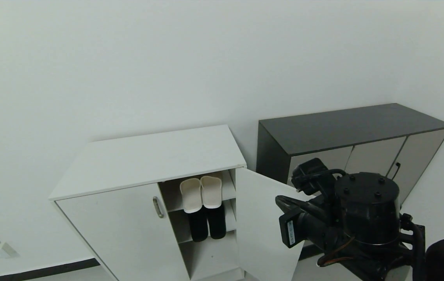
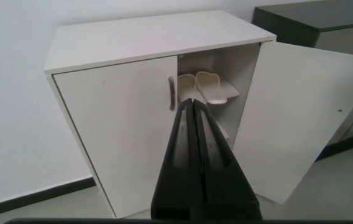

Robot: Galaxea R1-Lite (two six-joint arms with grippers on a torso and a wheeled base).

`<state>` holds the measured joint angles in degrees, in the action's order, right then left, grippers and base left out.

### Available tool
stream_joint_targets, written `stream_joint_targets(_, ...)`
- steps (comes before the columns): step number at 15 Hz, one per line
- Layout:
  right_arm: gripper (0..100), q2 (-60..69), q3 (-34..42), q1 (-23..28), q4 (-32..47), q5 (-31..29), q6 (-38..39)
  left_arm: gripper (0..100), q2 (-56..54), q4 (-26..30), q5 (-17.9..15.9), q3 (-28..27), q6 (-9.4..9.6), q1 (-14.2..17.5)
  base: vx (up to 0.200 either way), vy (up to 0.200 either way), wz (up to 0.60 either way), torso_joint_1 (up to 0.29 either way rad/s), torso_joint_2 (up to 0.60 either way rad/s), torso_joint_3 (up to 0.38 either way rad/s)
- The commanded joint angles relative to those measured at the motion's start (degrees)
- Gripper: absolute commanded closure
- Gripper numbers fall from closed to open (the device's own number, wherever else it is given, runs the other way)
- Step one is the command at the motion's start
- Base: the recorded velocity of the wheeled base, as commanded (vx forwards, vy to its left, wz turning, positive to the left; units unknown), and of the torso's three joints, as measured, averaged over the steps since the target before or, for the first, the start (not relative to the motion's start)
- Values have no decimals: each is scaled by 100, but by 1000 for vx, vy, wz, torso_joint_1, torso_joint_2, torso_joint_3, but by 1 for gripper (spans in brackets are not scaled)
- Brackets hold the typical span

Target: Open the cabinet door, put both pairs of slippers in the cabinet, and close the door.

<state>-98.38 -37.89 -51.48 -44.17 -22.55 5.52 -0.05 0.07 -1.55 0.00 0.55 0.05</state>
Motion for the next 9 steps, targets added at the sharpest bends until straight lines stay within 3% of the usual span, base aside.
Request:
stream_joint_targets(1,100,3,1,-2,-4,-4,-7,100,5,1,-3,0,-2,-5,-200,0,0,-7,2,2)
stream_joint_targets(3,100,20,1,15,-4,-12,1,100,5,1,-3,0,-2,4,-200,0,0,10,5,2)
stream_joint_targets(9,100,3,62,33,-13,-4,1,100,5,-7,5,0,-11,-5,0,0,0,0,0,0)
